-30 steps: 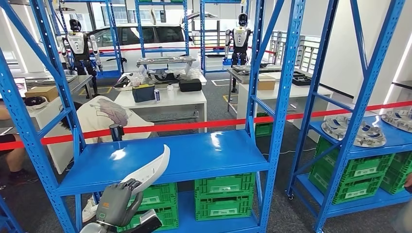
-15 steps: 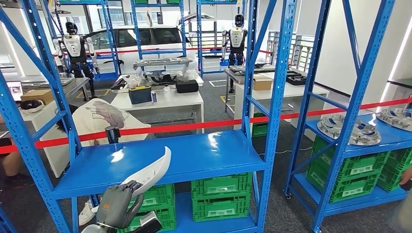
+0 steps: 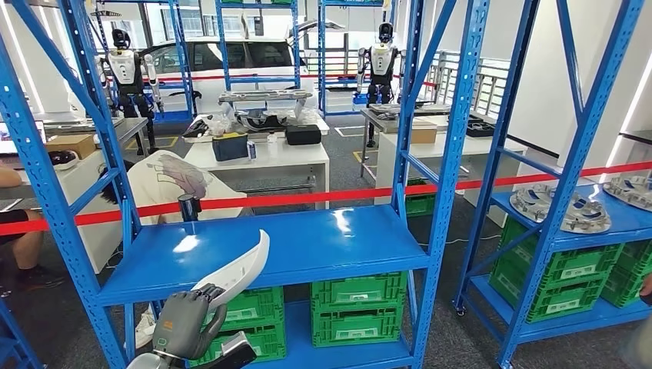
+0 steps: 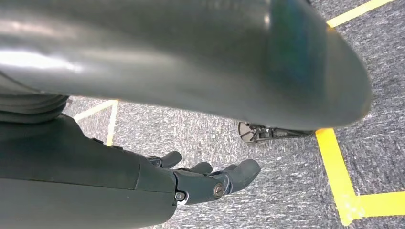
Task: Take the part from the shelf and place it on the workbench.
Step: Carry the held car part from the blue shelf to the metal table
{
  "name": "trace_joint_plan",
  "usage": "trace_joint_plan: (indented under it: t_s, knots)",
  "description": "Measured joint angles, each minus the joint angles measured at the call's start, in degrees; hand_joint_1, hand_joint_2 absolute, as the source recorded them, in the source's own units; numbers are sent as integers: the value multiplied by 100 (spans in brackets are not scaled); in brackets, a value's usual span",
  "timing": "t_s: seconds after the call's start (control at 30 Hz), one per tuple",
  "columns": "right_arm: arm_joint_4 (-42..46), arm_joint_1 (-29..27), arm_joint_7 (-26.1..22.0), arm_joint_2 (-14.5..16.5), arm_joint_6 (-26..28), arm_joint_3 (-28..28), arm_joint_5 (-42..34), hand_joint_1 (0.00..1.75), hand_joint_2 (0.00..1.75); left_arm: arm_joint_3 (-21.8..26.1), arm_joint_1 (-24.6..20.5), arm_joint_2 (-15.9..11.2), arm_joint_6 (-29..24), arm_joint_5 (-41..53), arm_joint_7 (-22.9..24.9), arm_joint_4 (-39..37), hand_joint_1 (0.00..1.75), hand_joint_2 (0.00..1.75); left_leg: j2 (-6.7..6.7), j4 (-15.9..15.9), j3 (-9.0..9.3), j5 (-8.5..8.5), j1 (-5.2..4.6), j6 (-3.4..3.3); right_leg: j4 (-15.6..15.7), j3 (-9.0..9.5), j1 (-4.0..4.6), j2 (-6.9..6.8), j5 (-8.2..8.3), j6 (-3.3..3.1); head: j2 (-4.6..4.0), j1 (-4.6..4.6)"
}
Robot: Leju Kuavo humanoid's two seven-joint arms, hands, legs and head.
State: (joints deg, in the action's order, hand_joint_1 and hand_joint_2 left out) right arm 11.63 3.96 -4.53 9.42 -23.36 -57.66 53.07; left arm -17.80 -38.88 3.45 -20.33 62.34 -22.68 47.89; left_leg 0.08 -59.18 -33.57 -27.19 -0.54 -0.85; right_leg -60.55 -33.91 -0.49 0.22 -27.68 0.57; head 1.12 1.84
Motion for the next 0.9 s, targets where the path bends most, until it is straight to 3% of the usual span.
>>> trace_joint_plan:
  t_s: [0.1, 0.17, 0.27, 0.3, 0.33, 0.37, 0.4, 0.47, 0.53, 0.6, 0.67, 0.7, 0.8, 0.83, 0.87, 0.9]
  knots:
    - [-1, 0, 1, 2, 0, -1, 0, 0, 0, 1, -3, 1, 0, 0, -2, 2, 175, 175, -6, -6, -20, 2, -3, 98, 118, 20, 1, 3, -4, -70, 1, -1]
    - [1, 0, -1, 4, 0, -2, 0, 0, 0, 1, -13, -2, 0, 0, -1, 9, 175, 175, -10, -169, -101, -120, 7, 173, 159, 35, -28, 2, 28, -126, 0, 7]
    - [1, 1, -1, 2, 1, -2, 0, 0, 0, -1, -13, -8, 0, 0, -1, 2, 175, 175, -14, -1077, -503, -592, 58, 276, 174, 36, -35, -3, 44, -180, 0, 16]
    - [1, 0, 0, 2, 1, -2, 0, 0, 0, -1, -4, -10, 0, 0, -1, -7, 175, 175, -13, -1348, -625, -668, 75, 298, 170, 33, -36, -3, 43, -184, 0, 16]
    - [0, -2, 1, 2, 1, -2, 0, 0, 0, -1, 5, -11, 0, 0, -1, -15, 175, 175, -12, -1459, -674, -638, 92, 313, 164, 32, -38, -1, 42, -183, 0, 16]
    - [-1, -3, 1, 3, 1, -2, 0, 0, 0, -1, 8, -11, 0, 0, -1, -20, 175, 175, -11, -1367, -628, -506, 107, 322, 156, 32, -41, 1, 39, -179, 0, 16]
    - [0, -3, 1, 3, 0, -2, 0, 0, 0, -2, 8, -11, 0, 0, -1, -19, 175, 175, -9, -1076, -486, -305, 120, 325, 146, 34, -46, 3, 33, -168, 0, 16]
    - [1, -1, 1, 3, 0, -2, 0, 0, 0, -2, -2, -11, 0, 0, -1, -15, 175, 175, -10, -387, -136, -40, 122, 309, 133, 28, -50, 8, 21, -125, 0, 16]
    - [1, 1, -1, 2, 1, -2, 0, 0, 0, -2, -9, -11, 0, 0, 1, -11, 175, 175, -21, -65, 21, -26, 98, 253, 130, 12, -42, 9, 27, -55, 0, 14]
    - [0, -1, 0, 2, 1, -2, 0, 0, 0, -2, -8, -13, 0, 0, 1, -8, 175, 175, -30, -18, 19, -24, 84, 163, 142, 5, -41, 7, 39, 24, 0, 9]
    - [-1, -2, 0, 2, 1, -2, 0, 0, 0, -2, -13, -11, 0, 0, 1, -1, 175, 175, -28, 22, 19, 6, 90, 67, 12, -54, -49, 3, -65, 80, 0, 4]
    - [-1, -1, -1, 2, 1, -2, 0, 0, 0, -2, -16, -9, 0, 0, 1, 2, 175, 175, -24, 41, 18, 23, 94, 25, -204, -151, -50, 2, -201, 96, 1, 2]
    - [-1, -3, 1, 2, -5, -2, 1, 0, 0, -2, -5, -7, 0, 0, 1, -3, 175, 175, -16, 36, -5, 30, 61, -36, -1263, -656, -40, 1, -666, 110, 0, -3]
    - [-1, -6, 2, 2, -7, -2, 1, 0, 0, -2, 1, -7, 0, 0, 1, -7, 175, 175, -16, 29, -10, 29, 47, -43, -1442, -748, -37, 0, -673, 105, -1, -3]
    - [-1, -9, 2, 2, -4, -3, 0, 0, 0, -2, 5, -7, 0, 0, 1, -9, 175, 175, -17, 22, -12, 27, 36, -47, -1403, -734, -33, 0, -569, 93, -1, -4]
    - [-1, -9, 2, 2, -2, -3, 0, 0, 0, -2, 6, -6, 0, 0, 1, -10, 175, 175, -18, 15, -11, 23, 30, -48, -1145, -612, -27, 0, -385, 73, -1, -4]
